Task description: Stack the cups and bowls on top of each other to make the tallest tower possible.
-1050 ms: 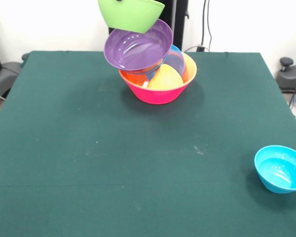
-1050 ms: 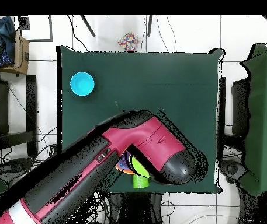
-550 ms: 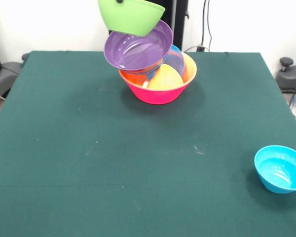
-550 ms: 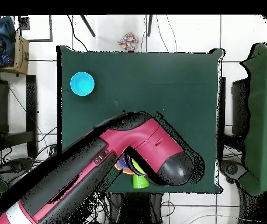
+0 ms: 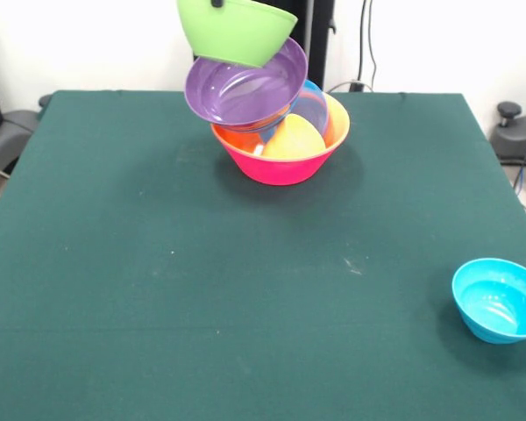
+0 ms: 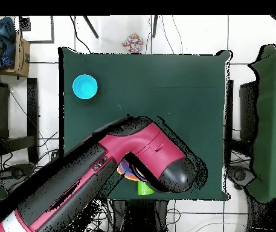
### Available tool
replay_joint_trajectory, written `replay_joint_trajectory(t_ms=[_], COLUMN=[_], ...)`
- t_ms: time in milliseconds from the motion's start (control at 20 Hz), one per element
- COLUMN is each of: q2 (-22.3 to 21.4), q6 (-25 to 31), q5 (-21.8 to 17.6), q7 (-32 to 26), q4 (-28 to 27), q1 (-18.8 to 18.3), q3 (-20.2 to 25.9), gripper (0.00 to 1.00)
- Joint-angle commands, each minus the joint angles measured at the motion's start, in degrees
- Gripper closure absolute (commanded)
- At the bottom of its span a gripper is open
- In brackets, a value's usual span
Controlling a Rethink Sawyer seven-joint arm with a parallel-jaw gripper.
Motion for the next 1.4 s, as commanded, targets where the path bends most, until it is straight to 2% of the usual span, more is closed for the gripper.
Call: replay_joint_trajectory(t_ms=[50, 1100, 1300, 1350, 1400], q2=[3.3, 3.4, 2.8, 2.7, 2.5], q6=[5.5, 5.5, 4.9, 4.7, 4.4], q5=[2.9, 4.5, 5.7, 6.3, 6.5], q7=[3.1, 6.4, 6.8, 6.8, 7.3], q4=[2.9, 3.8, 4.3, 4.4, 4.4], q1=[1.3, 3.4, 3.4, 3.3, 3.3], q3=[10.0, 10.0, 10.3, 10.3, 10.4], gripper=[1.00, 1.00, 1.00, 0.00, 0.00])
